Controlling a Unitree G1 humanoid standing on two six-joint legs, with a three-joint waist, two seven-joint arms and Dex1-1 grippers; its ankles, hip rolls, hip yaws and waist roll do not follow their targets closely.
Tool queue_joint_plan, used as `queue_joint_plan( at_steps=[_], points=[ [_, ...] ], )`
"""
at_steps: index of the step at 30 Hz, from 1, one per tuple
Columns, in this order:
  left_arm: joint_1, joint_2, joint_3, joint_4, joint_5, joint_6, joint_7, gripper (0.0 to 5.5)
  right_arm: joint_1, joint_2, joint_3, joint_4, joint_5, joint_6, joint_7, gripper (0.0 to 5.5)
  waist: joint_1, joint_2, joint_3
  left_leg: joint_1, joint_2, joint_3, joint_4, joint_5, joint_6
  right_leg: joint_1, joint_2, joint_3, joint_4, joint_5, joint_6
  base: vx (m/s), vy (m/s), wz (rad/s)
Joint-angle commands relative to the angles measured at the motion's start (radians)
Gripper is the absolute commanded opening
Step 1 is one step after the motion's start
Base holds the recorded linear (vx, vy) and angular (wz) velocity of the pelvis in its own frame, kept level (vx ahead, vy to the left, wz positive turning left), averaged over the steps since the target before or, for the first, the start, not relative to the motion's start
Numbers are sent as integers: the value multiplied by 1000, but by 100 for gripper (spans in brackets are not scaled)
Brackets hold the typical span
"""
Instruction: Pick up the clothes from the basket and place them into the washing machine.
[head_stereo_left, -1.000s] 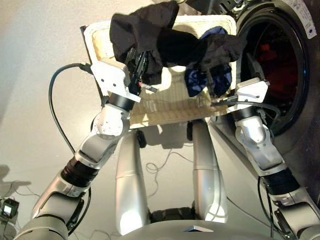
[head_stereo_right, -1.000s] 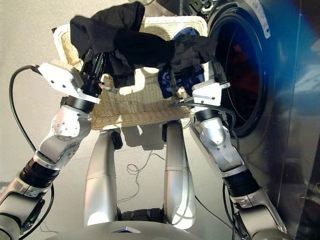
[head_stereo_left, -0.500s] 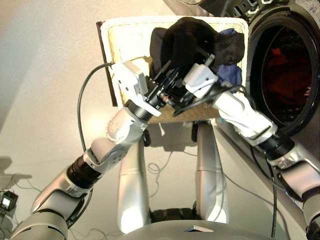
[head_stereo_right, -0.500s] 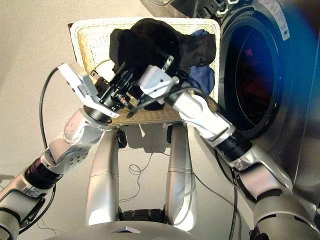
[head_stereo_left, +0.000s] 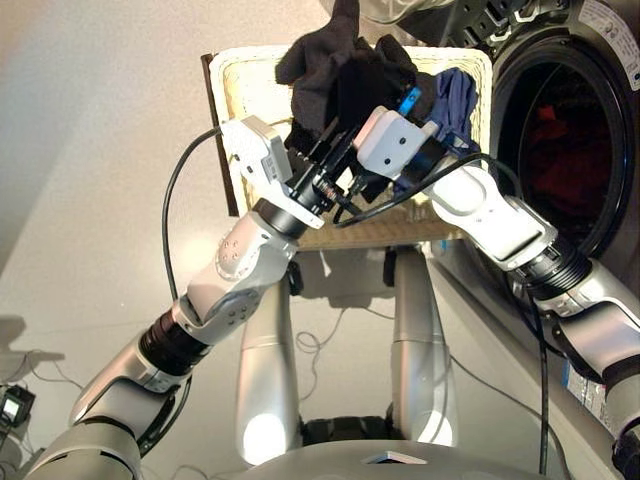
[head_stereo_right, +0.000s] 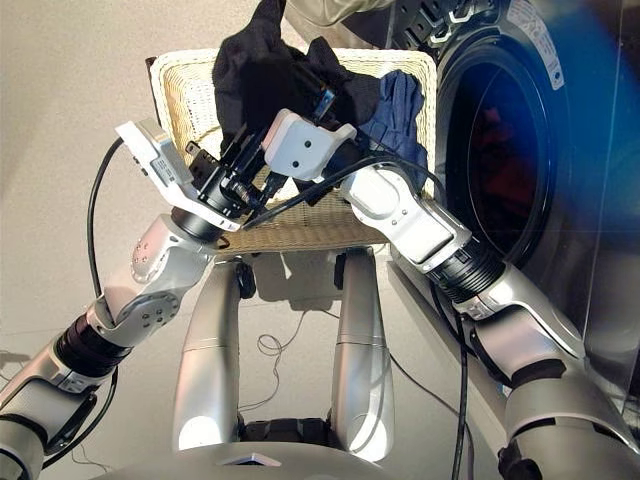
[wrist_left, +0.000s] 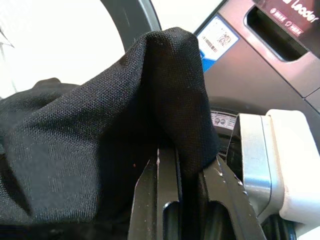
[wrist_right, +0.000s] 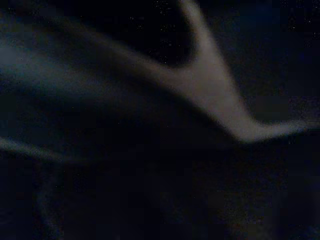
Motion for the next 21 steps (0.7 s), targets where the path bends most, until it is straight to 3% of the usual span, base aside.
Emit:
queue_joint_plan(
  at_steps=[1, 3, 9, 11, 12, 13, 14, 15, 21],
  points=[
    [-1, -46, 22, -105, 47, -36, -34, 0, 17, -21, -106, -88, -40, -60, -80, 0, -34, 55, -14, -13, 43, -30, 174, -126, -37, 23, 9, -21, -189, 191, 41, 0, 0, 0],
    [1, -39, 39, -106, 53, -47, -22, 0, 148, -10, -161, -78, -70, -73, -132, 0, -39, 55, -14, -17, 42, -32, 173, -126, -36, 22, 8, -22, -190, 191, 44, 0, 0, 0],
    [-3, -30, 51, -102, 75, -59, -6, 0, 335, -22, -224, 33, -180, -60, -201, 0, -48, 54, -14, -16, 40, -38, 168, -125, -34, 25, 6, -24, -193, 185, 46, 0, 0, 0],
    [-13, -33, 49, -94, 79, -74, 4, 0, 409, 9, -274, 139, -193, -54, -281, 0, -54, 55, -14, -17, 40, -40, 170, -126, -33, 23, 5, -24, -189, 183, 45, 0, 0, 0],
    [-19, -34, 46, -91, 81, -79, 14, 86, 423, 27, -284, 176, -192, -49, -308, 0, -54, 56, -14, -18, 40, -40, 170, -127, -32, 23, 6, -23, -189, 184, 45, 0, 0, 0],
    [-19, -34, 46, -91, 81, -79, 14, 244, 423, 28, -284, 177, -193, -50, -308, 0, -54, 56, -14, -17, 41, -40, 171, -127, -32, 23, 6, -23, -189, 184, 45, 0, 0, 0],
    [-29, -36, 47, -92, 86, -86, 32, 466, 447, 77, -315, 263, -184, -43, -375, 0, -55, 58, -14, -19, 39, -40, 172, -128, -32, 23, 4, -24, -191, 184, 47, 0, 0, 0],
    [-31, -37, 51, -94, 85, -90, 38, 550, 463, 97, -332, 297, -186, -46, -410, 0, -56, 60, -14, -20, 39, -40, 170, -128, -32, 22, 5, -25, -192, 183, 47, 0, 0, 0],
    [-43, -46, 46, -93, 83, -105, 58, 550, 486, 159, -396, 447, -142, -45, -529, 0, -57, 67, -14, -20, 38, -43, 163, -127, -32, 22, 3, -27, -195, 181, 48, 0, 0, 0]
  ],
)
